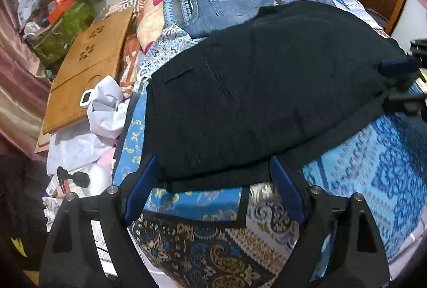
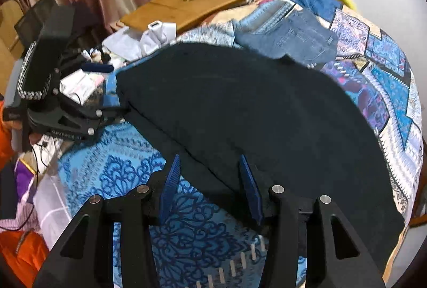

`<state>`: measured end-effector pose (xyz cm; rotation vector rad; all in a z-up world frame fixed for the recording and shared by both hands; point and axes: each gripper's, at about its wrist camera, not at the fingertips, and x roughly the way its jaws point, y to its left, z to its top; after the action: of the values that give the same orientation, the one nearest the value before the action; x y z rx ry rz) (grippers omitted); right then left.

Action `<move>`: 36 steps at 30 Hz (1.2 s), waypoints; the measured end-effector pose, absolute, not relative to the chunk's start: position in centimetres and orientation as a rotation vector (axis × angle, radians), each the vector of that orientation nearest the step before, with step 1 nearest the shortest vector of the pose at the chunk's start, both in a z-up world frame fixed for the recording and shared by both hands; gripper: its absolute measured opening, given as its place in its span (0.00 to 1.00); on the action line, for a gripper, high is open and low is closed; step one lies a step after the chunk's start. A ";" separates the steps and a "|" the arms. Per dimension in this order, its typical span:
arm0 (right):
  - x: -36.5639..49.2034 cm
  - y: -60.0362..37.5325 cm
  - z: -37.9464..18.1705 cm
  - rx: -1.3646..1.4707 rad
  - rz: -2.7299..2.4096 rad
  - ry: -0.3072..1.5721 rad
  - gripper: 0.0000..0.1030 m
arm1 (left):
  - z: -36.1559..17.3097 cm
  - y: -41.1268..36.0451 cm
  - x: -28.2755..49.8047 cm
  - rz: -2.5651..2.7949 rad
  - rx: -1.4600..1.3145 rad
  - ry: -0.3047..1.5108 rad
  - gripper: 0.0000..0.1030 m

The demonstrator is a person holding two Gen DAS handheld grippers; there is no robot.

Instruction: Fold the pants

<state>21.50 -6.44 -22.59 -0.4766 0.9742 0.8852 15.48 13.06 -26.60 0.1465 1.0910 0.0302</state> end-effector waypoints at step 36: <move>23.6 -10.0 -23.7 -0.168 0.753 1.034 0.52 | -22.8 16.1 15.6 0.075 -0.089 0.986 0.67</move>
<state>23.65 -10.00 -23.69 -0.1682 1.0341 0.7529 15.57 16.13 -22.77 -0.0894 0.9857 0.0750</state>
